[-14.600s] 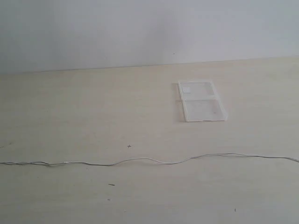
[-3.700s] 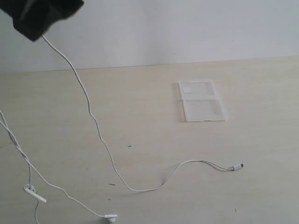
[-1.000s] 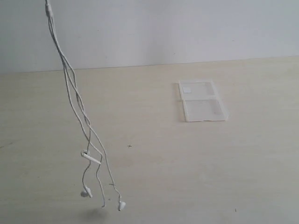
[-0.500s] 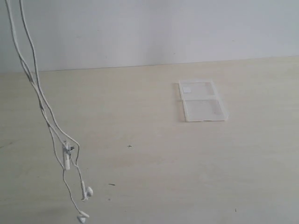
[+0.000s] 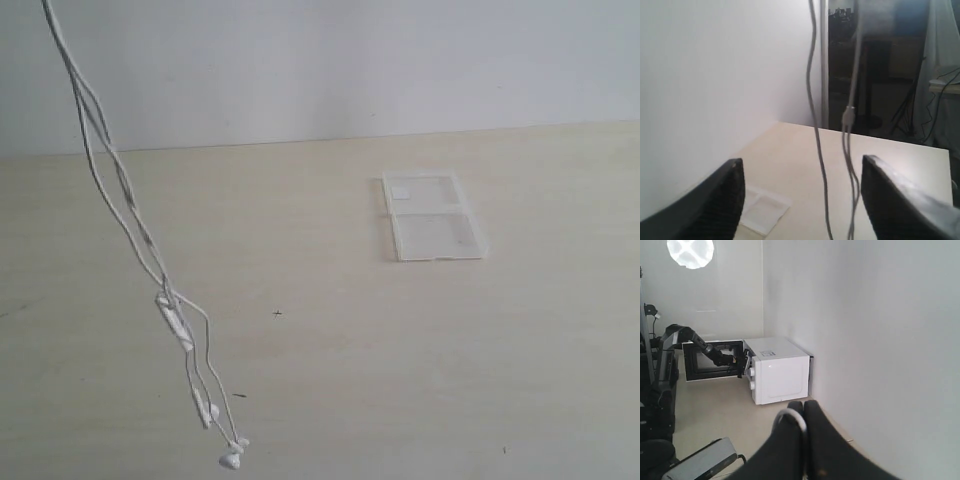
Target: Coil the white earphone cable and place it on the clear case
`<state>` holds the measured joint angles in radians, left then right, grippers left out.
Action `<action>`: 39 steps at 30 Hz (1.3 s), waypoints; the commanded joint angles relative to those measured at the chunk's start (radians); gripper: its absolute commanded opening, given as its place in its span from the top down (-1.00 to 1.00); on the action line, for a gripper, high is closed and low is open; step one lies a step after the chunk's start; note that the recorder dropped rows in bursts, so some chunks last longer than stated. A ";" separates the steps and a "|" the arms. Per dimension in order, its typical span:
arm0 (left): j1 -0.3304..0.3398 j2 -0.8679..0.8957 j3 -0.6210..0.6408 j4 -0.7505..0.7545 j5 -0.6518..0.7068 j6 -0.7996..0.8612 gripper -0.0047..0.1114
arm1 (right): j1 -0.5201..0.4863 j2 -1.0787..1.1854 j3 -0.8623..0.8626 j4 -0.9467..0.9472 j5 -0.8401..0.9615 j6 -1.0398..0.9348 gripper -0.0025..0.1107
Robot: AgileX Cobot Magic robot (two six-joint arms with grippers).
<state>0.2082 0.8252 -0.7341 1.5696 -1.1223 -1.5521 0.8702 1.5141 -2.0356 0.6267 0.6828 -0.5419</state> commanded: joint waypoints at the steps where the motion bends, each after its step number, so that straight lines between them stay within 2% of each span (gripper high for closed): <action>1: 0.001 0.001 -0.004 -0.002 -0.044 -0.030 -0.20 | -0.006 0.003 -0.007 0.006 -0.023 -0.007 0.96; 8: 0.001 0.001 0.009 0.042 -0.085 -0.049 -0.21 | -0.006 0.007 -0.007 0.006 -0.027 -0.007 0.96; 13: 0.001 0.003 0.030 0.042 -0.074 -0.047 -0.35 | -0.006 0.025 -0.007 0.052 -0.032 -0.009 0.96; 20: 0.001 0.006 0.065 0.044 -0.043 -0.044 -0.35 | -0.006 0.047 -0.007 0.083 -0.070 -0.023 0.96; 39: -0.001 0.078 0.070 -0.001 -0.067 0.002 -0.30 | -0.006 0.047 -0.007 0.192 -0.124 -0.085 0.96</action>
<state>0.2082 0.8964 -0.6711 1.5885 -1.1789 -1.5587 0.8702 1.5630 -2.0356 0.8020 0.5810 -0.6139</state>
